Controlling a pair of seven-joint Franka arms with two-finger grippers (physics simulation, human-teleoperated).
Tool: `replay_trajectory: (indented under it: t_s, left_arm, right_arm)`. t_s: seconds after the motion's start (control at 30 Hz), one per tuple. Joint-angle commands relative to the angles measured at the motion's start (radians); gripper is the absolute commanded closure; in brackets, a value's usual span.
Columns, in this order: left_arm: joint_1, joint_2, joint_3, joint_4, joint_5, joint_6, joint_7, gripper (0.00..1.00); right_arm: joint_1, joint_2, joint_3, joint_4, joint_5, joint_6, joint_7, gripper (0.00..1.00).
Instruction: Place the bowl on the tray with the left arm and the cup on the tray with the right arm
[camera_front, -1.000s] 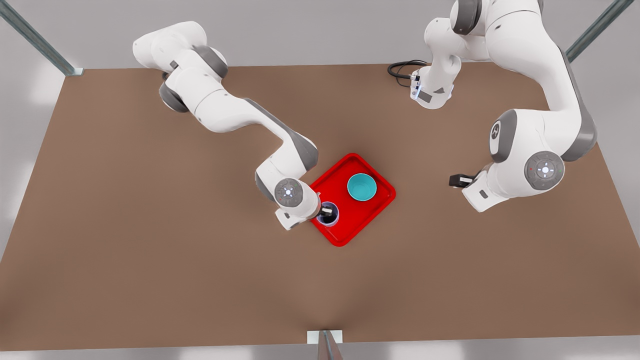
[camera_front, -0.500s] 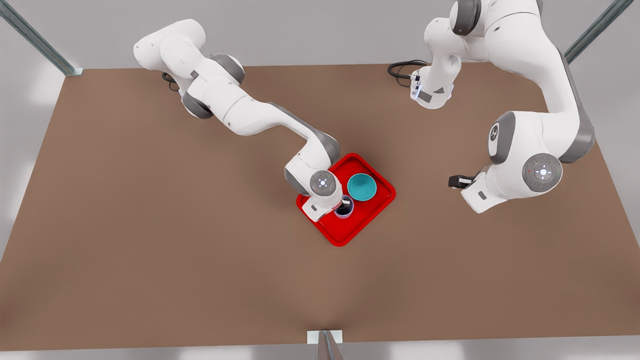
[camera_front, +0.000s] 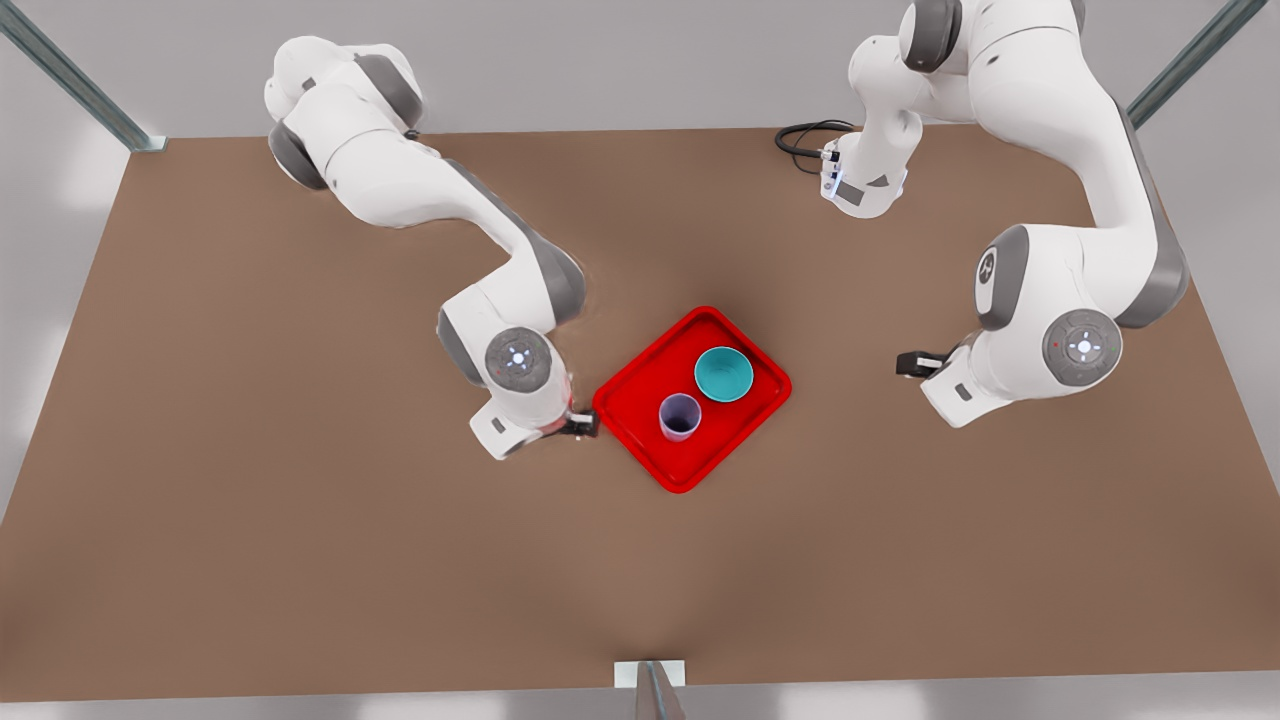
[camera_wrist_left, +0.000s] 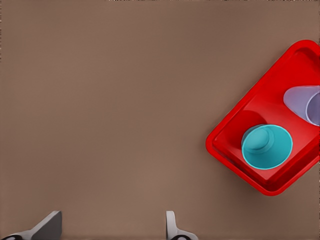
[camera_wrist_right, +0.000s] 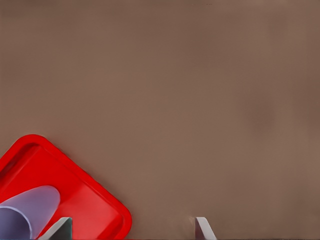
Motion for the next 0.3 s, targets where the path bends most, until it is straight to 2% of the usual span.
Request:
replay_trajectory:
  t_s: [0.0,0.03,0.1,0.17,0.27]
  left_arm:
    - [0.000,0.000,0.001,0.000,-0.002,-0.002,0.000,0.00]
    - [0.000,0.000,-0.001,0.002,-0.004,-0.013,0.000,0.00]
    - [0.000,0.001,-0.001,0.014,-0.004,-0.015,0.000,0.00]
    - [0.000,0.001,-0.001,0.014,-0.004,-0.015,0.000,0.00]
    - [0.000,0.004,-0.001,0.014,-0.004,-0.016,0.000,0.00]
  right_arm:
    - [-0.030,-0.051,-0.002,-0.048,0.004,0.003,-0.033,0.00]
    - [-0.084,-0.200,-0.104,-0.171,0.141,-0.040,-0.144,0.00]
    - [-0.170,-0.363,-0.255,-0.263,0.224,-0.172,-0.415,0.00]
    - [-0.225,-0.457,-0.333,-0.392,0.228,-0.174,-0.574,0.00]
    - [-0.224,-0.455,-0.345,-0.419,0.231,-0.132,-0.613,0.00]
